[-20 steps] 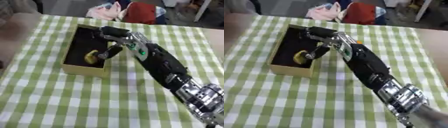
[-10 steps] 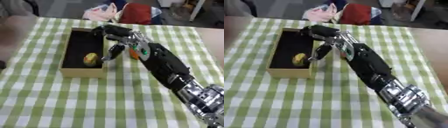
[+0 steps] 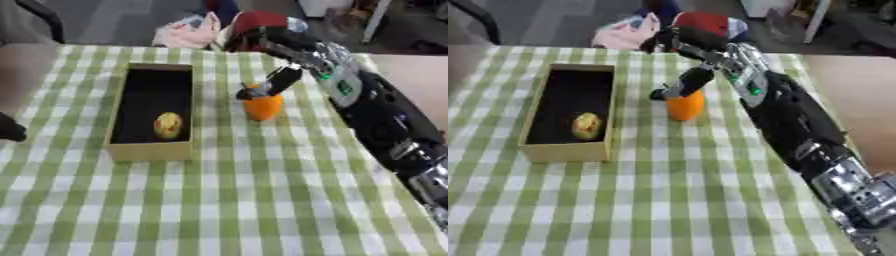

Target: Pick up objects on the table and place them in the box.

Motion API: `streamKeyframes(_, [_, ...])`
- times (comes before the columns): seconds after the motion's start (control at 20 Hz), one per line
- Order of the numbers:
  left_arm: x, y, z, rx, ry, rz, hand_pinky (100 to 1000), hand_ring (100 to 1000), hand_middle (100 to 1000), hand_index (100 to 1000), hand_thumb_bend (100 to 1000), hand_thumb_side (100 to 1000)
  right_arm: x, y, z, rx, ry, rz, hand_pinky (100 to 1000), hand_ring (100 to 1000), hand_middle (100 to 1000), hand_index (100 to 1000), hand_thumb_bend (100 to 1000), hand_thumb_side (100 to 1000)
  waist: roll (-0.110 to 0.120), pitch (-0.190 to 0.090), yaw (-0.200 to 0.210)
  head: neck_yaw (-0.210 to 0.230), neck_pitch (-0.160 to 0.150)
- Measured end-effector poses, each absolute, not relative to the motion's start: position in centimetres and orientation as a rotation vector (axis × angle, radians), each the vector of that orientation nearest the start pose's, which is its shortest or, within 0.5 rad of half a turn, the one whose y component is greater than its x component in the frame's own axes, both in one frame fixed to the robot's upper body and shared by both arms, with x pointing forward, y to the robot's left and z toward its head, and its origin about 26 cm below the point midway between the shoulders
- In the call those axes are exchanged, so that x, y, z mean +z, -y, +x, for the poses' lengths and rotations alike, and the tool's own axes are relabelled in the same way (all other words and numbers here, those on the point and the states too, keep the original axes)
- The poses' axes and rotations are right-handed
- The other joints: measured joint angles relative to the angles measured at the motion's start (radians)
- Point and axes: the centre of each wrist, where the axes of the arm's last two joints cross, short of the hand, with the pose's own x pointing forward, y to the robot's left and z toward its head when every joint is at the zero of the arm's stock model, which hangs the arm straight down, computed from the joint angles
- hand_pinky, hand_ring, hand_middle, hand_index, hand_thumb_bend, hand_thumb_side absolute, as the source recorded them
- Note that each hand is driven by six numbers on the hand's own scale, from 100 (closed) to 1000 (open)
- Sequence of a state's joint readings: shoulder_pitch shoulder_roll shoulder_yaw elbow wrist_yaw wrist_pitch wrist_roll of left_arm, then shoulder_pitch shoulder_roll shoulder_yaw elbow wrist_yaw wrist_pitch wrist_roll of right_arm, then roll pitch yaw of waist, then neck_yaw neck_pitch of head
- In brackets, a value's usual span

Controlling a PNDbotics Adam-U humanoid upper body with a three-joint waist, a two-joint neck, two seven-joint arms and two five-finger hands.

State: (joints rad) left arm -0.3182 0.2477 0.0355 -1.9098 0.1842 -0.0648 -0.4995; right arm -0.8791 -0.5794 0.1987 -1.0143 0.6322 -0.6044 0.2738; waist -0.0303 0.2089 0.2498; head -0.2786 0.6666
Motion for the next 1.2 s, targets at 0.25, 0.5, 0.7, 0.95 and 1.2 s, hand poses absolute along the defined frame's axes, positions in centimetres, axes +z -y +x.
streamKeyframes(0.25, [18.1, -26.0, 31.6, -0.73, 2.183, -0.329, 693, 672, 621, 776, 100, 653, 18.8, 33.7, 46.1, 1.661, 1.739, -0.767, 731, 878, 750, 848, 538, 569, 0.01, 0.001, -0.002, 0.001, 0.0])
streamKeyframes(0.5, [18.0, -26.0, 31.5, -0.733, 2.18, -0.326, 694, 673, 621, 776, 100, 656, 17.4, 34.6, 46.3, 1.671, 1.681, -0.82, 726, 871, 741, 772, 501, 493, 0.015, 0.002, 0.006, -0.002, 0.0])
streamKeyframes(0.7, [17.9, -26.0, 31.5, -0.735, 2.18, -0.326, 694, 673, 621, 776, 100, 659, 16.6, 34.5, 46.5, 1.681, 1.669, -0.841, 709, 843, 679, 599, 439, 253, 0.018, 0.005, 0.01, -0.005, -0.001])
streamKeyframes(0.95, [17.9, -26.0, 31.5, -0.736, 2.18, -0.325, 694, 673, 621, 776, 100, 660, 16.3, 34.3, 46.5, 1.651, 1.719, -0.879, 677, 801, 581, 397, 280, 100, 0.018, 0.006, 0.01, -0.006, -0.001])
streamKeyframes(1.2, [17.9, -26.0, 31.5, -0.736, 2.18, -0.325, 694, 673, 620, 776, 100, 657, 16.8, 33.9, 46.5, 1.57, 1.829, -0.891, 666, 793, 539, 341, 165, 100, 0.015, 0.006, 0.01, -0.006, -0.001])
